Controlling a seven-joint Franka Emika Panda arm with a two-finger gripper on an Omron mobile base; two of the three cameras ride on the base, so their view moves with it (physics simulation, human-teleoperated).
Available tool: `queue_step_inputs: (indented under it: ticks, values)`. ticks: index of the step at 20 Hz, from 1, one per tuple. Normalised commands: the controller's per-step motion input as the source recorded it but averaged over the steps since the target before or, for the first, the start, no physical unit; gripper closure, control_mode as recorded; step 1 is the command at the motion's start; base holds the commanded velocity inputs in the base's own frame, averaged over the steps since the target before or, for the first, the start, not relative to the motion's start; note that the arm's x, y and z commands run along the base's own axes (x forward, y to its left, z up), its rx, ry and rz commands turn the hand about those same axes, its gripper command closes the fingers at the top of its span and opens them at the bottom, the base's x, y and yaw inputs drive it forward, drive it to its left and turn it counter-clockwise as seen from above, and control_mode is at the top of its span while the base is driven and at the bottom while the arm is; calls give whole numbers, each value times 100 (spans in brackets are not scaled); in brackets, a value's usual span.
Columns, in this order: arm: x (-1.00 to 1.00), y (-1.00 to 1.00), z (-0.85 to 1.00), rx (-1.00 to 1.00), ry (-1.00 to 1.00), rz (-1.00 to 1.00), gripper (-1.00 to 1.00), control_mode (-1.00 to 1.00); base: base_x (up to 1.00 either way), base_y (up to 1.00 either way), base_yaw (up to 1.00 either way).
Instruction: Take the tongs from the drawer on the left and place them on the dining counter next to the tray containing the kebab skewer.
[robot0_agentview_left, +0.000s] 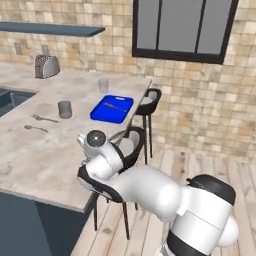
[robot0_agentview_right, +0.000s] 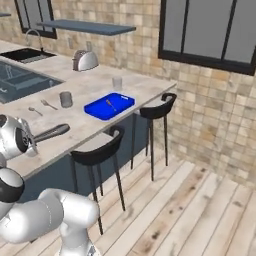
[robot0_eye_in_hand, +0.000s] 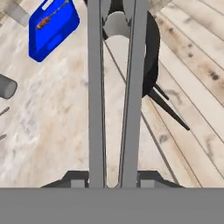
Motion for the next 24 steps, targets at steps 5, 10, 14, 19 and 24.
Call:
queue_step_inputs:
  ticks: [5,10,14,19,24]
  values:
    - [0,0,0,0,0,0,100,100,48,-98,57]
    - [0,0,0,0,0,0,100,100,34,-84,67]
    - [0,0,0,0,0,0,100,100,23,-85,68]
    - [0,0,0,0,0,0,100,100,22,-85,68]
    - [0,0,0,0,0,0,100,100,14,-90,66]
